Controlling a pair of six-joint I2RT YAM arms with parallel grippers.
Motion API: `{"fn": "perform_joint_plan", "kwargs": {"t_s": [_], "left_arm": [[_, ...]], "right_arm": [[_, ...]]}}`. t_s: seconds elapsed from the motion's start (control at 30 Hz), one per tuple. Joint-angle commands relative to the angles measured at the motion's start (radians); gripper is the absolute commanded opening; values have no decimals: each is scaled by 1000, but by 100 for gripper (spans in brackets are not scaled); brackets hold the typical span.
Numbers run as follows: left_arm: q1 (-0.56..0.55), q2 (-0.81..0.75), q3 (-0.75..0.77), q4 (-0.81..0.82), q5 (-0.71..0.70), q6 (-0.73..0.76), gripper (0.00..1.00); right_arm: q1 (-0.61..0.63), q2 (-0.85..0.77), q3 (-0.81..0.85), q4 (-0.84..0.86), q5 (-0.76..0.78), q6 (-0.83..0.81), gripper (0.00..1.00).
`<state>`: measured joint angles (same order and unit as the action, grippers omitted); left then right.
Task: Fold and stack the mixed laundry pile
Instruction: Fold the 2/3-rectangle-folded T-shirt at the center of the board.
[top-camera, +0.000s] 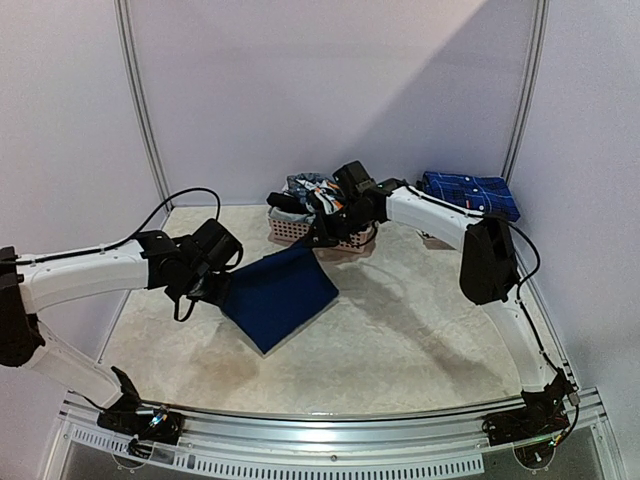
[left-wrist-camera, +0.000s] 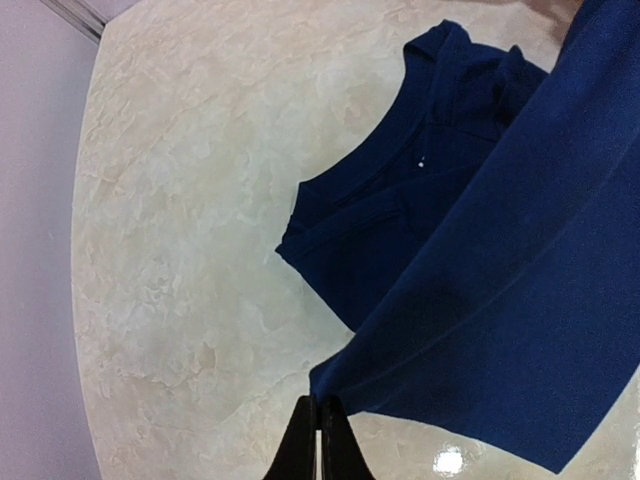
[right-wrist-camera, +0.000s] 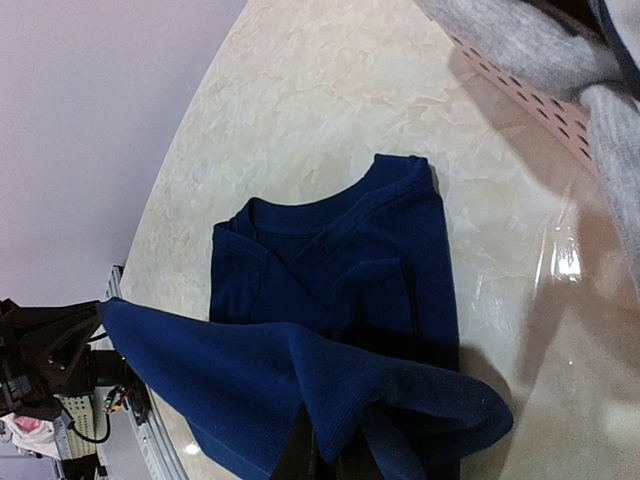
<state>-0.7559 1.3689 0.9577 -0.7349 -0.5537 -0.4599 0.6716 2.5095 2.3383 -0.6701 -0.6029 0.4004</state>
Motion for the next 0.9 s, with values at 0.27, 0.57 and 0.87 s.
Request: {"fn": "perform_joint_plan", "kwargs": {"t_s": [0.27,0.57,0.87], "left_arm": [[113,127,-54,91,9,24,0],[162,231,-47,153,21,29,0],[179,333,-21,189,19,30,0]], "right_arm": [[-54,115,32,208,-120,81,0],[-129,142,12,382,-304,238,39],[-174,-12,-186,418,-332,214,49]]}}
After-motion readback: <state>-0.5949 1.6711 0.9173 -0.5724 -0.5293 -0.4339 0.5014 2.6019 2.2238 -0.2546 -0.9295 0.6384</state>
